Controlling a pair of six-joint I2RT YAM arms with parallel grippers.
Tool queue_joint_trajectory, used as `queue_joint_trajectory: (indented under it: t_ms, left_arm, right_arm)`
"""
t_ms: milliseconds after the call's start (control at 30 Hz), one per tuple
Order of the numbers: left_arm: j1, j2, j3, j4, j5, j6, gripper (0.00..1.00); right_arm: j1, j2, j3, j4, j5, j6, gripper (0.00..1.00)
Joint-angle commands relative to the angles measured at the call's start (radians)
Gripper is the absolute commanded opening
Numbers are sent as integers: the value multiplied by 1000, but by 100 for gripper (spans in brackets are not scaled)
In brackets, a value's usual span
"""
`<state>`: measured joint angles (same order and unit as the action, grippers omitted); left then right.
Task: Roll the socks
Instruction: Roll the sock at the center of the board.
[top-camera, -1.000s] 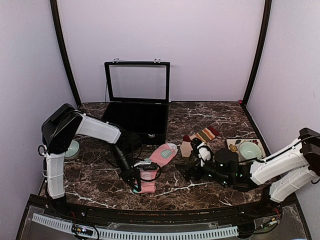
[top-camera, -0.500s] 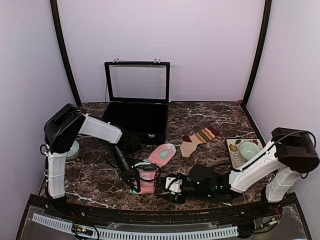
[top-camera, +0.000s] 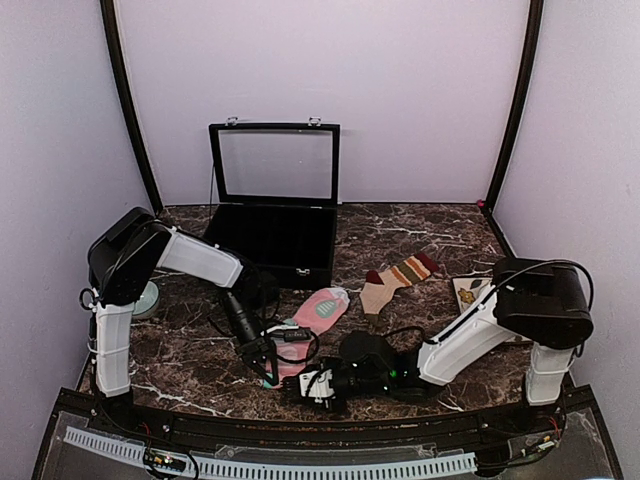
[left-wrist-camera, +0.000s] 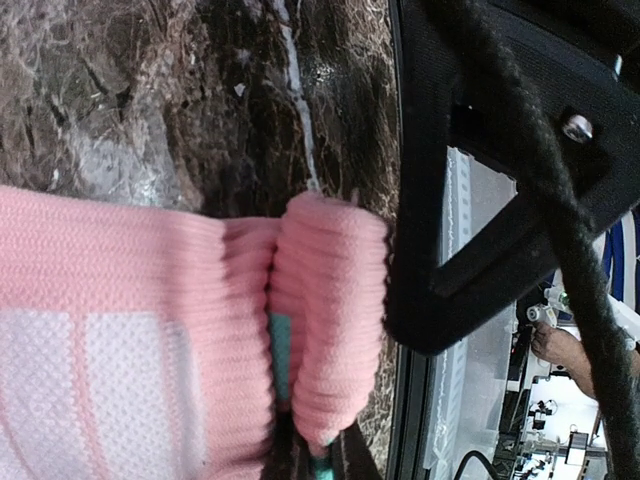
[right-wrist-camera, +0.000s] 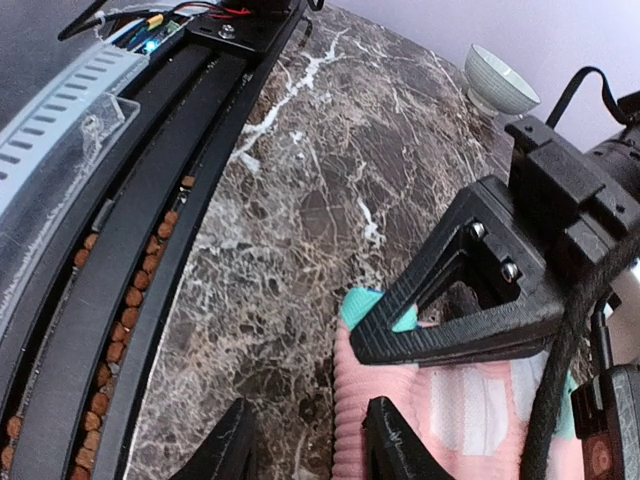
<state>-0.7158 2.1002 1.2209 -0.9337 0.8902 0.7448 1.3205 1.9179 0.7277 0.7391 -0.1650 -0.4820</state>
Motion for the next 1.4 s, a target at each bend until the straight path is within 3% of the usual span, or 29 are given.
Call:
queue_joint_trajectory:
  t_ms: [0,333,367,533,667,700,733,1233,1367]
  left_arm:
    - [5,57,-49,28,-247,14,0]
    - [6,54,-32,22,-250,25,0]
    - [6,54,-29,21,-249,24,3]
    - [17,-7,-37,48,-252,20,42]
    - [34,-97,-50,54,-240,18,60]
    - [37,-124,-57,55,-232,18,86]
    - [41,-166,-67,58,-228,21,97]
    - [67,-624,-393,329,-259,111,99]
    - [55,-664,-423,386,-247,157,91]
  right_arm:
    - [-30,23,28,3,-20,-33,37]
    - [-52,72,61,-70,-22,-26,31]
    - [-54,78,62,-82,-27,-18,29]
    - [-81,114,83,-165,-62,40,20]
    - [-109,155,141,-278,-96,100,16]
    - [-113,163,156,-315,-108,112,15]
    - [-116,170,168,-339,-113,121,14]
    - [-173,161,228,-487,-233,312,4]
    - [-208,174,248,-483,-320,391,3]
